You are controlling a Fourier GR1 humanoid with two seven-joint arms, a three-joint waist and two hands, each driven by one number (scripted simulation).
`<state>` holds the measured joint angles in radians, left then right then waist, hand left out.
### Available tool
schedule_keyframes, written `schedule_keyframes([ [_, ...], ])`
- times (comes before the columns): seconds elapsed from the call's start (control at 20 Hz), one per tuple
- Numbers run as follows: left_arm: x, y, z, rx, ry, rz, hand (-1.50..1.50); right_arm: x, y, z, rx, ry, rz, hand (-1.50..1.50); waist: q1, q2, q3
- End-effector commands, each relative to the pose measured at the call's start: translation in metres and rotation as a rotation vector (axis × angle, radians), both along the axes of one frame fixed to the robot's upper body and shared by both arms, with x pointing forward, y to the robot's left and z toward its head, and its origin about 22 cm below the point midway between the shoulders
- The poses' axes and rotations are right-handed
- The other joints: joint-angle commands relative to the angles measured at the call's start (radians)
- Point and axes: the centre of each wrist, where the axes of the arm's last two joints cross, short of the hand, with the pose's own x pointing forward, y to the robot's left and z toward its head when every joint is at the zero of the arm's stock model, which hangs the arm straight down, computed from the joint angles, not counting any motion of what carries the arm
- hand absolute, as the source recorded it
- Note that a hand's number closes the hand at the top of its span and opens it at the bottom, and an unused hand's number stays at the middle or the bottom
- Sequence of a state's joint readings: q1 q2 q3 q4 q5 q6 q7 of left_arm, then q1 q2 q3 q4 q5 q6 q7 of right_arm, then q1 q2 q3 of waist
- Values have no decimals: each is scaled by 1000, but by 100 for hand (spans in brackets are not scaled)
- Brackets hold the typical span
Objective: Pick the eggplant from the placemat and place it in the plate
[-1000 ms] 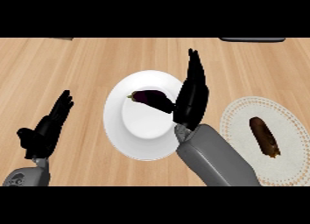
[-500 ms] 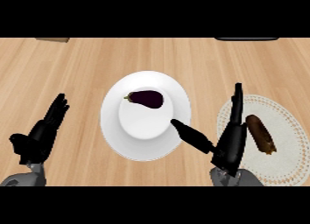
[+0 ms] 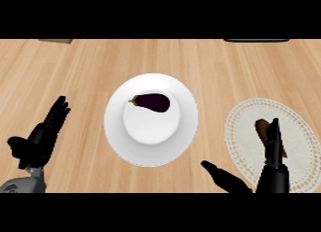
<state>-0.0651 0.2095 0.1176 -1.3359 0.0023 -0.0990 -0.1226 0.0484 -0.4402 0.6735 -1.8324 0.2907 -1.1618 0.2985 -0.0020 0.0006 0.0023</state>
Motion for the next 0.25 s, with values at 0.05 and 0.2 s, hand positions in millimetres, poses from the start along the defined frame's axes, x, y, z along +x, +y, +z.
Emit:
schedule_keyframes([
  [0.05,10,10,10,-4,-7,12,0,-11,-3,-35,-9,12,11,-150,1,0,0],
  [0.2,-3,-6,-5,3,6,14,0,-21,-39,-31,-23,-15,-12,-150,-3,-2,-1],
])
